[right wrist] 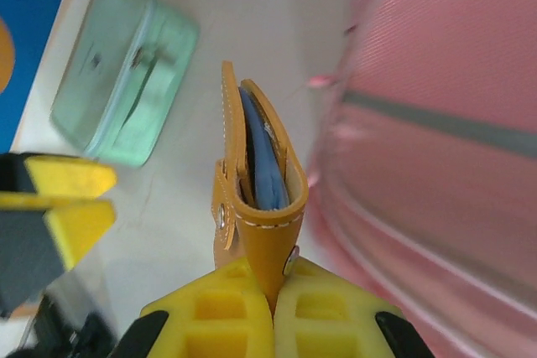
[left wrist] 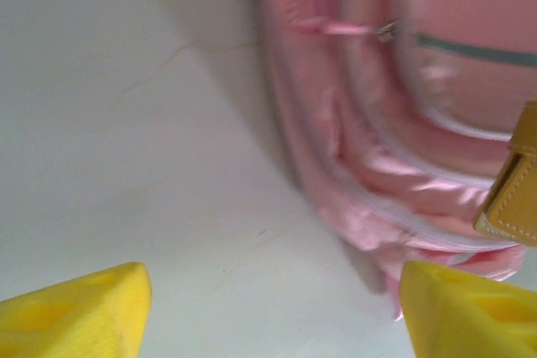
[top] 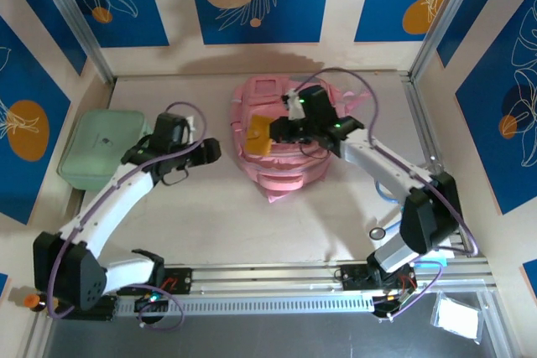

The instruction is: Pack the student bag

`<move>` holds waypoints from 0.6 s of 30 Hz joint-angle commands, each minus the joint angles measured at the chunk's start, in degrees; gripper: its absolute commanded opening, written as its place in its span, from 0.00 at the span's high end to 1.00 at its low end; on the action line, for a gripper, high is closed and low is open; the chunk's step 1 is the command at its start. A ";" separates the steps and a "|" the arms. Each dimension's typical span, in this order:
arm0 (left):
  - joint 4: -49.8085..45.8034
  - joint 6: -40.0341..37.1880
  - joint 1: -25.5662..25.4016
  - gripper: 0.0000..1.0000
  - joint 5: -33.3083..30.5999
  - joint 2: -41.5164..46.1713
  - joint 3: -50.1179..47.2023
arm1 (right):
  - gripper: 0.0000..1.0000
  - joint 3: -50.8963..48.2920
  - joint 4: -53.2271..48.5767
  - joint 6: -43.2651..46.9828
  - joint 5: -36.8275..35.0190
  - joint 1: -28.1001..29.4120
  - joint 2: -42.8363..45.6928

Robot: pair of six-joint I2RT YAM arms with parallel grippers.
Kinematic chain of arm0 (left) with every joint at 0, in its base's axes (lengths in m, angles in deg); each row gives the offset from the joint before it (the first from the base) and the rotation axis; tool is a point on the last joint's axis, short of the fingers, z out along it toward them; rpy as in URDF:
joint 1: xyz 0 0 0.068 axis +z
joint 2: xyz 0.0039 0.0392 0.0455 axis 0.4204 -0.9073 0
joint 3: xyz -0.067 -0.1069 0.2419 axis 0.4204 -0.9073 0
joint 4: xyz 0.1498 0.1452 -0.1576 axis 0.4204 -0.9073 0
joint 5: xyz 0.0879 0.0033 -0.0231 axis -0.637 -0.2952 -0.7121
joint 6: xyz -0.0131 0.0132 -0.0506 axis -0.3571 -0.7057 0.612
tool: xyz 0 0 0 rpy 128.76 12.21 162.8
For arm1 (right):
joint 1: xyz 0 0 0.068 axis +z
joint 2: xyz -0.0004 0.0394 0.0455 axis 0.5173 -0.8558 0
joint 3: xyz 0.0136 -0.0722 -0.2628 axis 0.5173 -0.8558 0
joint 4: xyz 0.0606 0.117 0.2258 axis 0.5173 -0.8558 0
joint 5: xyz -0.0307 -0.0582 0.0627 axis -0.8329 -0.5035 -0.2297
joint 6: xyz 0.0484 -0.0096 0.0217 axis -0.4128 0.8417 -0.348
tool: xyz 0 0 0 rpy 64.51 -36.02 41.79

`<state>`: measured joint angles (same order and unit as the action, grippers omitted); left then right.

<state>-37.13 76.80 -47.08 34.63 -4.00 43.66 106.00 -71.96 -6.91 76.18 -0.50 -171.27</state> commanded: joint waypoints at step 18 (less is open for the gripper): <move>-7.04 -52.76 -18.39 0.16 -0.19 -33.45 34.86 | 1.00 -15.19 -4.33 -9.44 -10.92 -20.98 20.62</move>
<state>-38.09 34.26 -64.87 34.83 -34.79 74.78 91.18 -75.57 -14.41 65.12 -20.13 -152.82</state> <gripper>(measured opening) 0.844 0.051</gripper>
